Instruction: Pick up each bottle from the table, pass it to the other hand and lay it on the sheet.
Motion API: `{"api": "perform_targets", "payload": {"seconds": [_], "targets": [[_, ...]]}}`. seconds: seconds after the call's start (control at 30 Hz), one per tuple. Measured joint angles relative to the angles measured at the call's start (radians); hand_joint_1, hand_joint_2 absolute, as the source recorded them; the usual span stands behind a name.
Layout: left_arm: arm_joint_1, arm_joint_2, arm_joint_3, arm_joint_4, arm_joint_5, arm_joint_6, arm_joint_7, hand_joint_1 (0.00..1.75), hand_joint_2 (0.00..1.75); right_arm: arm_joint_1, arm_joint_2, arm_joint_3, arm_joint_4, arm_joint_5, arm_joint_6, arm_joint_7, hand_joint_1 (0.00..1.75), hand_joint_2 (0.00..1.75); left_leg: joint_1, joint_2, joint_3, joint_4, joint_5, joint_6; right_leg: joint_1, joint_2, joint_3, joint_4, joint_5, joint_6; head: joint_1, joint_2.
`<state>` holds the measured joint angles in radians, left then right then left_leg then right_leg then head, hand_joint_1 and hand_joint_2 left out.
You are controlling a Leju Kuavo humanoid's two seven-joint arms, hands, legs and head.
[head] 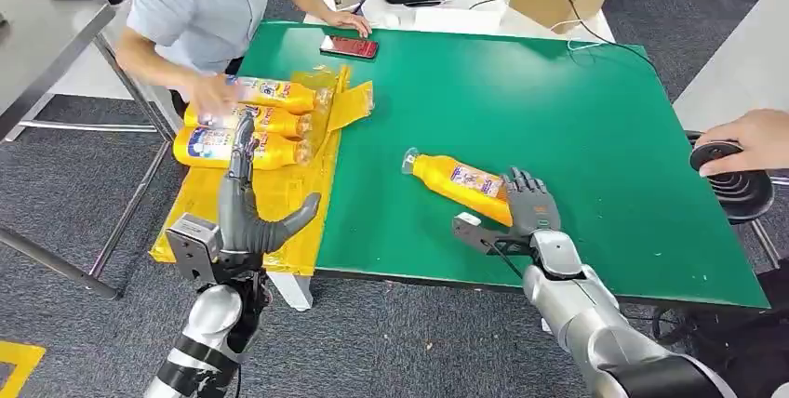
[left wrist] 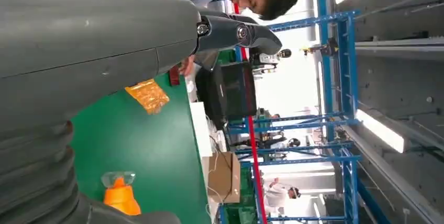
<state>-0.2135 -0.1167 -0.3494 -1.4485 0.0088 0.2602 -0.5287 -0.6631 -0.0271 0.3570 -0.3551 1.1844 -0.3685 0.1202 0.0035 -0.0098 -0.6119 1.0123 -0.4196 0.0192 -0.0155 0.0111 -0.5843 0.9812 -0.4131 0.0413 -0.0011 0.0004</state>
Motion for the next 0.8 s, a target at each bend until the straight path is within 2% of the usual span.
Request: {"api": "perform_targets", "payload": {"seconds": [0.03, 0.07, 0.1, 0.2, 0.23, 0.6, 0.8], "targets": [[-0.001, 0.0, 0.0, 0.002, -0.003, 0.0, 0.0, 0.0, 1.75, 0.0, 0.0, -0.007, 0.001, -0.009, 0.0, 0.012, 0.03, 1.75, 0.0, 0.0, 0.0, 0.0, 0.0, 0.0, 0.0, 0.0, 0.0, 0.0, 0.0, 0.0, 0.0, 0.0], [-0.003, 0.0, -0.001, 0.003, -0.006, 0.0, 0.0, 0.0, 1.75, 0.0, -0.001, -0.019, 0.005, -0.021, -0.001, 0.022, 0.21, 1.75, 0.0, 0.0, 0.0, 0.0, 0.0, 0.0, 0.0, 0.0, 0.0, 0.0, 0.0, 0.0, 0.0, 0.0], [-0.004, 0.0, -0.002, 0.006, -0.006, 0.0, 0.0, 0.0, 1.75, 0.0, -0.001, -0.029, 0.007, -0.027, -0.003, 0.028, 1.33, 1.75, 0.0, 0.0, 0.001, 0.0, 0.0, 0.0, 0.0, 0.0, 0.0, 0.0, 0.0, 0.0, 0.0, 0.0], [-0.007, 0.0, -0.008, 0.007, -0.016, 0.0, 0.0, 0.0, 1.75, 0.004, -0.007, -0.064, 0.016, -0.053, -0.006, 0.045, 1.69, 1.75, 0.0, 0.0, 0.001, 0.0, 0.0, 0.0, 0.0, 0.0, 0.001, -0.001, 0.0, 0.0, 0.0, 0.0], [-0.008, 0.0, -0.01, 0.007, -0.018, 0.0, 0.0, 0.0, 1.75, 0.005, -0.01, -0.074, 0.018, -0.059, -0.006, 0.045, 1.75, 1.75, 0.0, 0.0, 0.001, 0.0, 0.0, 0.0, 0.0, 0.0, 0.002, -0.001, 0.0, 0.0, 0.0, 0.0], [-0.024, 0.001, -0.019, 0.024, -0.019, -0.001, 0.0, 0.0, 1.75, 0.011, -0.018, -0.166, 0.032, -0.116, 0.005, -0.017, 1.75, 1.75, 0.0, -0.001, 0.001, 0.0, 0.0, 0.0, 0.0, 0.0, 0.002, -0.001, 0.0, 0.0, 0.0, 0.0], [-0.047, 0.001, -0.02, 0.044, -0.012, -0.018, 0.006, 0.0, 1.75, 0.013, -0.018, -0.203, 0.034, -0.143, 0.012, -0.119, 1.75, 1.75, 0.0, 0.0, 0.001, 0.0, 0.0, 0.0, 0.0, 0.0, 0.002, -0.001, 0.0, 0.0, 0.0, 0.0]]}}
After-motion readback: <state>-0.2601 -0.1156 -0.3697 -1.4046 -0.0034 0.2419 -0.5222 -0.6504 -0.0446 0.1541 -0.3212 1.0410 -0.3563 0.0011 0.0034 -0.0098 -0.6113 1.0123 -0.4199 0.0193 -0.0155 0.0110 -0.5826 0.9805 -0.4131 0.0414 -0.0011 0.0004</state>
